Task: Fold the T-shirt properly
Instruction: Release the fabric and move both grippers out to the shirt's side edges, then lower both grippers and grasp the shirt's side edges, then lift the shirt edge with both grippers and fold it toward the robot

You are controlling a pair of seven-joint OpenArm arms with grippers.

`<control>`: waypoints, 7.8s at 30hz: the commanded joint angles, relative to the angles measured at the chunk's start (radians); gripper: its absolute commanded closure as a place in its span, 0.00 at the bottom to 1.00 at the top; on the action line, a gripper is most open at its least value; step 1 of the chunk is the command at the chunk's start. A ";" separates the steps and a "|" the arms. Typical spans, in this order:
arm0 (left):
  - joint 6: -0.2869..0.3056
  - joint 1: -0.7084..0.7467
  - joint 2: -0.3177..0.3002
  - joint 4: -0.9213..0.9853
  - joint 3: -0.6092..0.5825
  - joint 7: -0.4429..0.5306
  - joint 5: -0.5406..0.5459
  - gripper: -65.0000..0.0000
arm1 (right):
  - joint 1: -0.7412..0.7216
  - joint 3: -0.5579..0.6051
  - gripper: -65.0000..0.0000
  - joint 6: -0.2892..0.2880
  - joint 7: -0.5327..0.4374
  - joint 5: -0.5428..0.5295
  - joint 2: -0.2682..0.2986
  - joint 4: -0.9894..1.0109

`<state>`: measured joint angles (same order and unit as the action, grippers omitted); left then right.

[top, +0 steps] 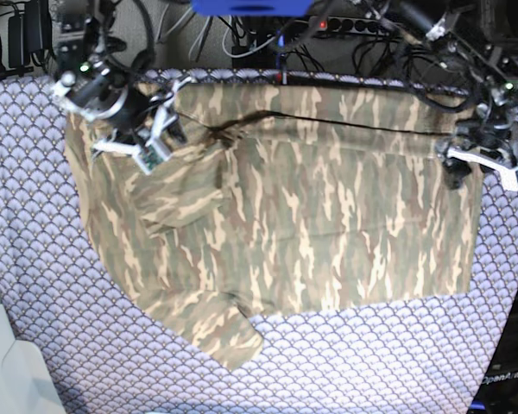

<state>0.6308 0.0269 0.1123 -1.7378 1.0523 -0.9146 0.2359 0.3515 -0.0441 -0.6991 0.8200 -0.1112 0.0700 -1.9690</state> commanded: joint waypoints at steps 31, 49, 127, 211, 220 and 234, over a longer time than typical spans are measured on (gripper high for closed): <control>0.067 0.213 -0.136 0.031 0.104 -0.011 -0.071 0.35 | 0.042 -0.414 0.51 0.001 -0.032 -0.023 0.038 0.004; 0.067 -0.218 -0.221 0.069 -0.071 0.053 -0.327 0.35 | -0.673 -0.213 0.50 0.001 -0.004 -0.023 0.244 0.597; -0.272 -0.695 -0.446 1.238 -0.275 0.834 -0.613 0.34 | -1.044 -0.041 0.96 0.019 -0.704 0.258 0.216 1.669; -0.085 -0.371 -0.242 0.533 -0.272 0.375 -0.485 0.99 | -0.536 -0.110 0.99 0.014 -0.311 0.052 0.225 0.587; -0.010 -0.282 -0.230 0.335 -0.269 0.314 -0.485 0.99 | -0.397 -0.242 0.99 0.001 -0.252 -0.015 0.225 0.392; -0.004 -0.163 -0.230 0.250 -0.180 0.272 -0.484 0.99 | -0.199 -0.399 0.99 0.001 -0.252 -0.012 0.152 0.213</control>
<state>0.6487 -0.1131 -0.0944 -1.4593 0.8688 -0.6697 -0.2447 0.1631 -0.4290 -0.7139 0.5869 -0.1310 0.2054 -1.7336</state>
